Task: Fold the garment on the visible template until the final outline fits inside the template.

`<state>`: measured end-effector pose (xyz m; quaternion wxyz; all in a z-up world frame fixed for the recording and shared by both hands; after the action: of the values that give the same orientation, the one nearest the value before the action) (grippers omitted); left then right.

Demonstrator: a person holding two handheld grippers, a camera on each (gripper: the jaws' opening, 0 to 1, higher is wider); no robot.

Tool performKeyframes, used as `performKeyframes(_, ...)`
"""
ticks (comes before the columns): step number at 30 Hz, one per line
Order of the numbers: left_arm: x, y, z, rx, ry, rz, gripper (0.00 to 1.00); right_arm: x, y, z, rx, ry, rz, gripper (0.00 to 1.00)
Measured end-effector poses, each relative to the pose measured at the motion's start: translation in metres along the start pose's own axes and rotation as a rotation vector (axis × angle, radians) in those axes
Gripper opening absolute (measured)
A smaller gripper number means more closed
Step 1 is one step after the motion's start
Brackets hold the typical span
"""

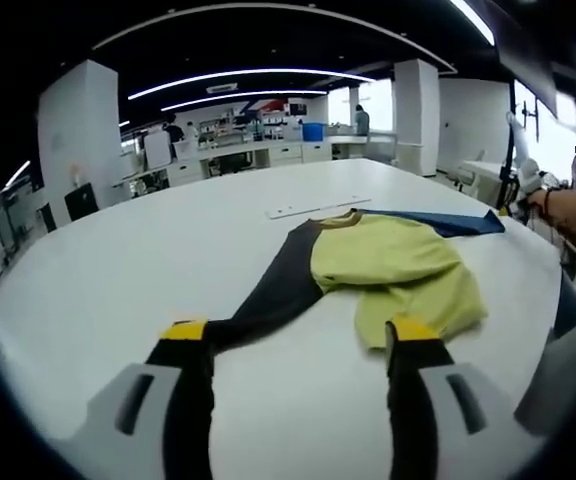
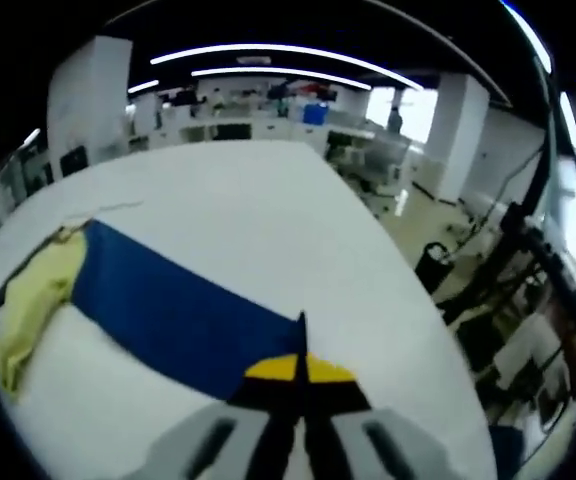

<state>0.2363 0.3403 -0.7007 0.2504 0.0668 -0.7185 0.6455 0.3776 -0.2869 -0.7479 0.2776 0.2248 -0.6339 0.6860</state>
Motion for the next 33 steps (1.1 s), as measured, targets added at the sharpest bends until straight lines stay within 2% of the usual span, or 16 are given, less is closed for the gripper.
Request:
performKeyframes(3, 0.000, 0.000, 0.000, 0.000, 0.000, -0.002, 0.66, 0.001, 0.000, -0.005, -0.016, -0.020, 0.010, 0.20)
performKeyframes(7, -0.001, -0.004, 0.005, -0.001, 0.007, 0.002, 0.67, 0.003, 0.001, -0.018, -0.012, -0.087, 0.013, 0.25)
performKeyframes(10, -0.003, -0.005, 0.004, -0.001, 0.015, 0.009, 0.66, 0.003, 0.003, -0.025, -0.017, -0.128, 0.021, 0.34)
performKeyframes(13, -0.004, -0.008, 0.011, -0.004, 0.041, 0.021, 0.66, 0.013, 0.005, -0.043, -0.021, -0.177, 0.026, 0.41)
performKeyframes(17, -0.009, -0.011, 0.029, -0.018, 0.096, 0.019, 0.66, 0.021, 0.007, -0.065, -0.034, -0.268, 0.040, 0.52)
performKeyframes(20, -0.014, -0.012, 0.038, -0.019, 0.130, 0.015, 0.66, 0.026, 0.007, -0.078, -0.016, -0.341, 0.033, 0.60)
performKeyframes(29, -0.023, -0.015, 0.066, -0.048, 0.215, 0.010, 0.65, 0.053, 0.003, -0.123, 0.064, -0.561, 0.082, 0.83)
performKeyframes(33, -0.026, -0.016, 0.078, -0.062, 0.251, 0.006, 0.65, 0.063, 0.000, -0.136, 0.114, -0.635, 0.108, 0.92)
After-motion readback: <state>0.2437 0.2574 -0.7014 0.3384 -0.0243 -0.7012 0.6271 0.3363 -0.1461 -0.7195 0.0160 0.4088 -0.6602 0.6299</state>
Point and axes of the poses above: the point that each gripper's makers call its tool centre point, and the gripper's own axes: x roughly backward along the fingers, z roughly to its right, y roughly out of its underside, the point moved 9 cm from there along x, roughly backward along the fingers
